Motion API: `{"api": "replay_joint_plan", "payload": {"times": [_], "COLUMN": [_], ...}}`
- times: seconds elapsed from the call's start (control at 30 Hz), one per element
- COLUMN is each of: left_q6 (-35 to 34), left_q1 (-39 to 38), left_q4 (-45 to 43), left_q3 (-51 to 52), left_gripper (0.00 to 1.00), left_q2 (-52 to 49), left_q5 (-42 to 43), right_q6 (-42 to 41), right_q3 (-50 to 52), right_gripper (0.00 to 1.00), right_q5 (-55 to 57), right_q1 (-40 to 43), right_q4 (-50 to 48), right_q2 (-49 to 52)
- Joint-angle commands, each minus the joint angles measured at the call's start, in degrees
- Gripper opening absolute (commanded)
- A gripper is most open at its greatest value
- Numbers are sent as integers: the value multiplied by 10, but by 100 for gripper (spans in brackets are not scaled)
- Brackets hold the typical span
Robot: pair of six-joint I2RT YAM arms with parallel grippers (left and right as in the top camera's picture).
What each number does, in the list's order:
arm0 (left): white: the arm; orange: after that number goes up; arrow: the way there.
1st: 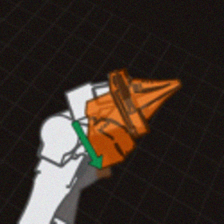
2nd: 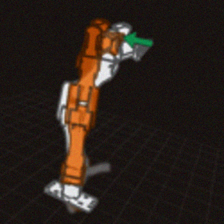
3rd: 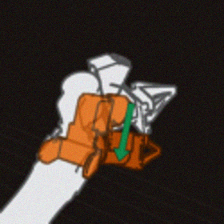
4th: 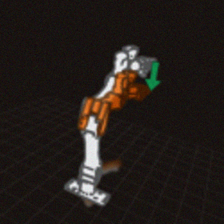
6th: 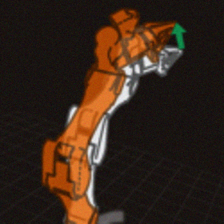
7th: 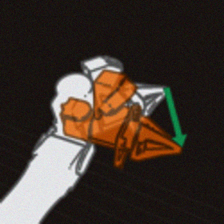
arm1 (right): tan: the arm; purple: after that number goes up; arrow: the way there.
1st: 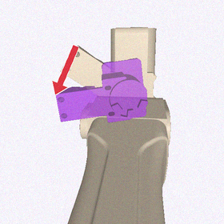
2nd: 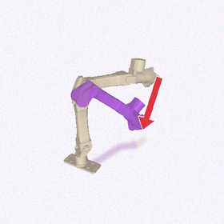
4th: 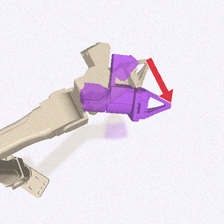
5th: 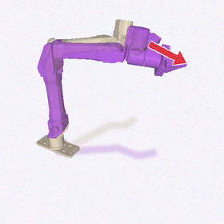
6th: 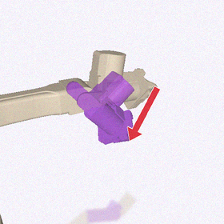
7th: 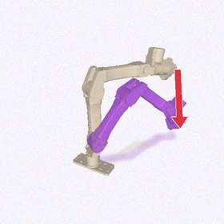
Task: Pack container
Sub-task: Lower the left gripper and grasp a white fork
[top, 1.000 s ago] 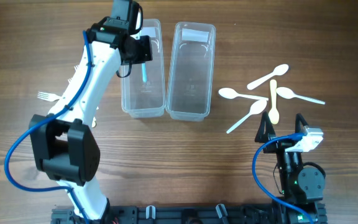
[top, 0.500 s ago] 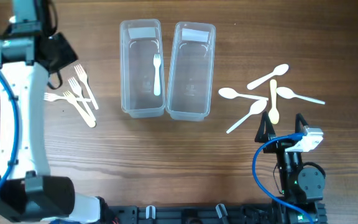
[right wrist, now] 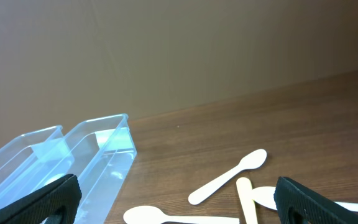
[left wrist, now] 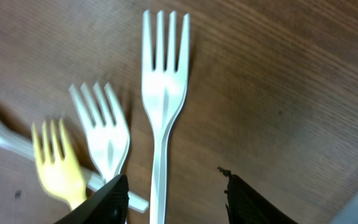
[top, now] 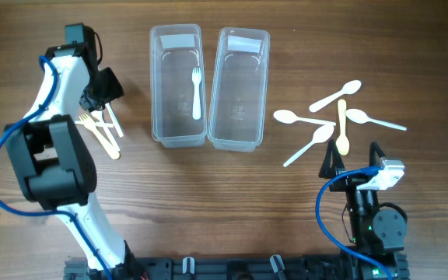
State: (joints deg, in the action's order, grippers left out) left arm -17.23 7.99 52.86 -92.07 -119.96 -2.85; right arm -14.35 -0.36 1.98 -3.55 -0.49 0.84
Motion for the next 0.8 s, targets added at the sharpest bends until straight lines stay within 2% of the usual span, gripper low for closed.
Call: {"api": "replay_joint_plan", "payload": {"times": [0.0,0.1,0.2,0.33,0.77], "left_q6": [78,81,81,80,80], "left_q1": [1,1,1,1,1], "left_q4": [-32,-71,-74,-70,-98], "left_q3": [3,4,4,4,67], "left_gripper": [52,52,51,44,46], "left_q2": [-21,-21,-22,-22,-23], "left_q5": [5,5,5,5,5], "right_q6": [-8,-8,-9,-8,-8], "right_q3": [1,1,1,1,1], "right_gripper": [100,100,100,100,100], "right_q5": [10,10,10,10,10], "right_q1": [-1,-1,-1,-1,-1], "right_q4": [-3,-3,-3,-3,-3], "right_q2": [-4,-4,-4,-4,-4]}}
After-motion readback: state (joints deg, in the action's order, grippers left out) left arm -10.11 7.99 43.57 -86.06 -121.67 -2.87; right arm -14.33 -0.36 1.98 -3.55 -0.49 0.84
